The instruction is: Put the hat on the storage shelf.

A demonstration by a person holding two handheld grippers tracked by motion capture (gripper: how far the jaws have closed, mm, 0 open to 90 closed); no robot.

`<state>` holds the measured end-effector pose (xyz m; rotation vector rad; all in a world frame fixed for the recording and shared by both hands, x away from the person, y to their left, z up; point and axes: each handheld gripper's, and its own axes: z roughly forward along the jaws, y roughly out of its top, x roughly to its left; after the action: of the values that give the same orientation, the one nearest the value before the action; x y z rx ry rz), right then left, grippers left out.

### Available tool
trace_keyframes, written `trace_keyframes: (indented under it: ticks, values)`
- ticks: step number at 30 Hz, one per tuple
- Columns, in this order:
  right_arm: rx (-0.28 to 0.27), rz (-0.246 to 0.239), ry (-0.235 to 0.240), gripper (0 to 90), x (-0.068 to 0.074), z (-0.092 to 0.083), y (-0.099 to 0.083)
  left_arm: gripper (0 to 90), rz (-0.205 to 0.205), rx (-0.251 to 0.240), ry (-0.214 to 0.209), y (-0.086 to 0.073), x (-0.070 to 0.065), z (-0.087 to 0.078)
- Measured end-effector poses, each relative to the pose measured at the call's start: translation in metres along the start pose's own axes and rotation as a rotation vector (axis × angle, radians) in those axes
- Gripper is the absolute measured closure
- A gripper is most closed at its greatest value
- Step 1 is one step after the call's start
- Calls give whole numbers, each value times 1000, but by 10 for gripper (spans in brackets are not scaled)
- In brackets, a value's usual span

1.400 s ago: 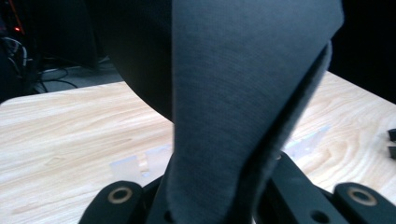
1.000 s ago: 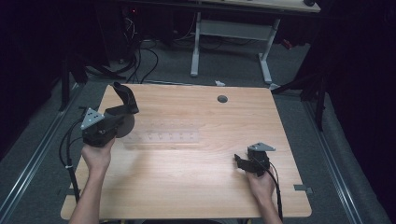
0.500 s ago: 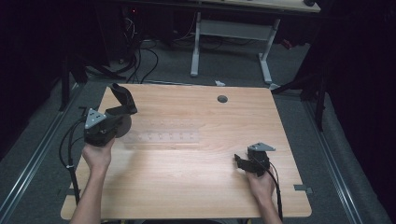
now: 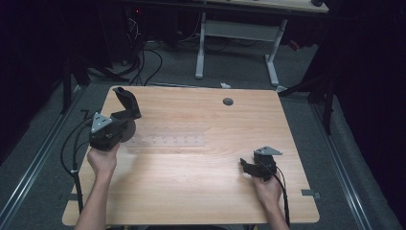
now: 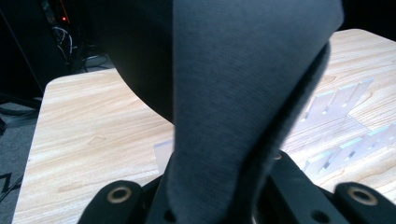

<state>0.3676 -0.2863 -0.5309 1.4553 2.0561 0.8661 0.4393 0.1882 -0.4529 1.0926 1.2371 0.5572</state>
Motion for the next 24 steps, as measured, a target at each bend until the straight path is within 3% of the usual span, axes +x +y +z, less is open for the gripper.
trace_keyframes:
  ticks: [16, 24]
  values:
    - [1, 1, 1, 354, 0, 0, 0, 850, -1, 9, 16, -20, 6, 4]
    - [2, 3, 2, 354, 0, 0, 0, 842, -23, 10, 25, -26, 10, 1]
